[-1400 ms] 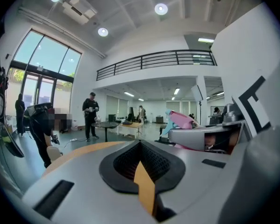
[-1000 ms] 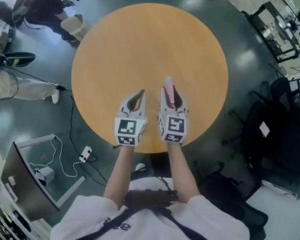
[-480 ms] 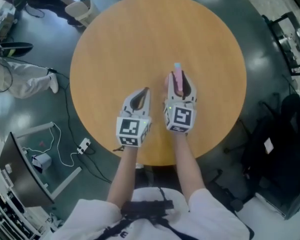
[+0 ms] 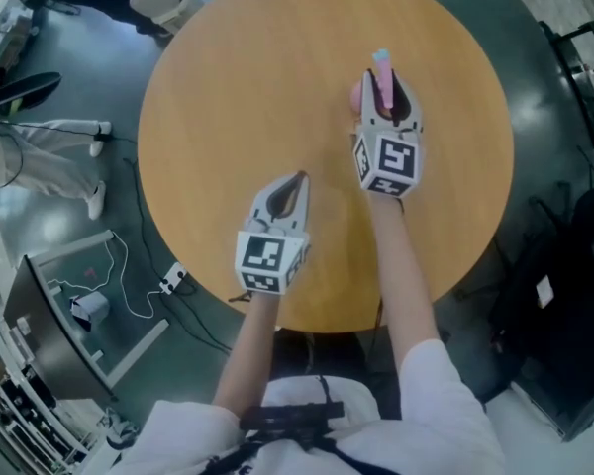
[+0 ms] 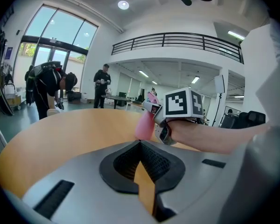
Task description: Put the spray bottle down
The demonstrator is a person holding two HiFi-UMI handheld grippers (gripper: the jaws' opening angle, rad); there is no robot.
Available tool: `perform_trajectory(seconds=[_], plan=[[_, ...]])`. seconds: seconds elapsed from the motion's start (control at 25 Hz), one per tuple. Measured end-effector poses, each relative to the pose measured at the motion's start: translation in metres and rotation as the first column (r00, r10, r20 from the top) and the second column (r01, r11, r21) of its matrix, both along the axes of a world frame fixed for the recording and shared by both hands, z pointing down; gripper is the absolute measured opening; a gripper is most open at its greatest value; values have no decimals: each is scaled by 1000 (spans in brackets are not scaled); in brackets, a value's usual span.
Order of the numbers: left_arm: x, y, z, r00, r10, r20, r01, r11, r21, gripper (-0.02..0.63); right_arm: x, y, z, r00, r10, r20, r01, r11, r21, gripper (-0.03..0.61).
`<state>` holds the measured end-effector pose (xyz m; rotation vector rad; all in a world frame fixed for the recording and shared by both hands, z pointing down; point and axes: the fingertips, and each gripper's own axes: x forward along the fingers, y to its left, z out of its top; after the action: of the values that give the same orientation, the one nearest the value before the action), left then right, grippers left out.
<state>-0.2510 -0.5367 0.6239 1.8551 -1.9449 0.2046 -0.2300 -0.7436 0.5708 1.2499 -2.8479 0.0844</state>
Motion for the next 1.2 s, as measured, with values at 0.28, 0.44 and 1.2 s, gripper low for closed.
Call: perform_trajectory(seconds=[0.28,0.44,1.2], plan=[[7,-12,8,1000,9,-13,-9,1000,-16,11,-3,-25,3,1000,4,-16,-3,999,40,155],[9,-8,9,1000,11,-29,-11,1000,-15,11,-2,-21,9,1000,9,-26,-8,999,31,204],[33,91,-70,998,63,0,-63,994,85,10,61,143,-70,1000,18,0,-18,999,-35,243]])
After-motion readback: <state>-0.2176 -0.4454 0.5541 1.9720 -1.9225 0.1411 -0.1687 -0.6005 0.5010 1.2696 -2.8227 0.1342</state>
